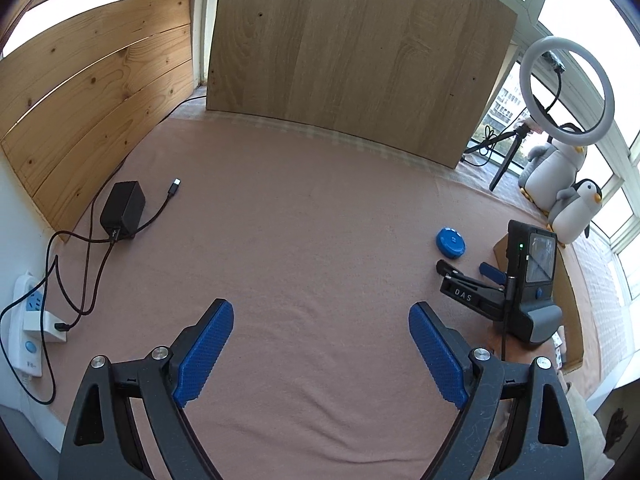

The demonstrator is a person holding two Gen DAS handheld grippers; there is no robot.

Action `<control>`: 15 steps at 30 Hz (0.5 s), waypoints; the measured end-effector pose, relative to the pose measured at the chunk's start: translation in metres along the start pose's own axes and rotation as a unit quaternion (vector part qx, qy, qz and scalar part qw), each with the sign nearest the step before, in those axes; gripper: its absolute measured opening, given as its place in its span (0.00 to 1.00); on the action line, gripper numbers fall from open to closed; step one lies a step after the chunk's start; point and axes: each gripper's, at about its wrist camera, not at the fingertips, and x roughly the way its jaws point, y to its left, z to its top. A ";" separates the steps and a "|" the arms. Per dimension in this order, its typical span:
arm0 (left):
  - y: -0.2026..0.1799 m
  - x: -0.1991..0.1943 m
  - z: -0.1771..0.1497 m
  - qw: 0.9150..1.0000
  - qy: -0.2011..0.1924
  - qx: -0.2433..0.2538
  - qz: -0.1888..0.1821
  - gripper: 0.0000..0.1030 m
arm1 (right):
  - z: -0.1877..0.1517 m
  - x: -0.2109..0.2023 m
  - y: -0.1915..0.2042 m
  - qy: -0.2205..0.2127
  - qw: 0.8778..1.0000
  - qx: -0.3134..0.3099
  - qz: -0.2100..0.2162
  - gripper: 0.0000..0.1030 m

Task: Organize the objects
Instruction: 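Move the right tool to the blue round tape measure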

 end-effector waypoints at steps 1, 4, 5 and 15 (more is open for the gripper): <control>0.002 -0.001 -0.001 1.000 0.000 -0.001 0.001 0.89 | 0.003 0.002 -0.001 0.000 1.000 -0.002 0.002 0.82; 0.008 -0.005 -0.003 1.000 0.001 -0.001 0.004 0.89 | 0.009 0.005 -0.002 0.001 1.000 -0.006 0.007 0.81; 0.010 -0.006 -0.003 1.000 0.001 -0.002 0.005 0.89 | 0.010 0.006 -0.002 0.001 1.000 -0.008 0.007 0.81; 0.025 -0.001 -0.008 1.000 0.011 -0.009 0.021 0.89 | 0.017 0.006 0.004 -0.011 0.999 -0.033 0.030 0.44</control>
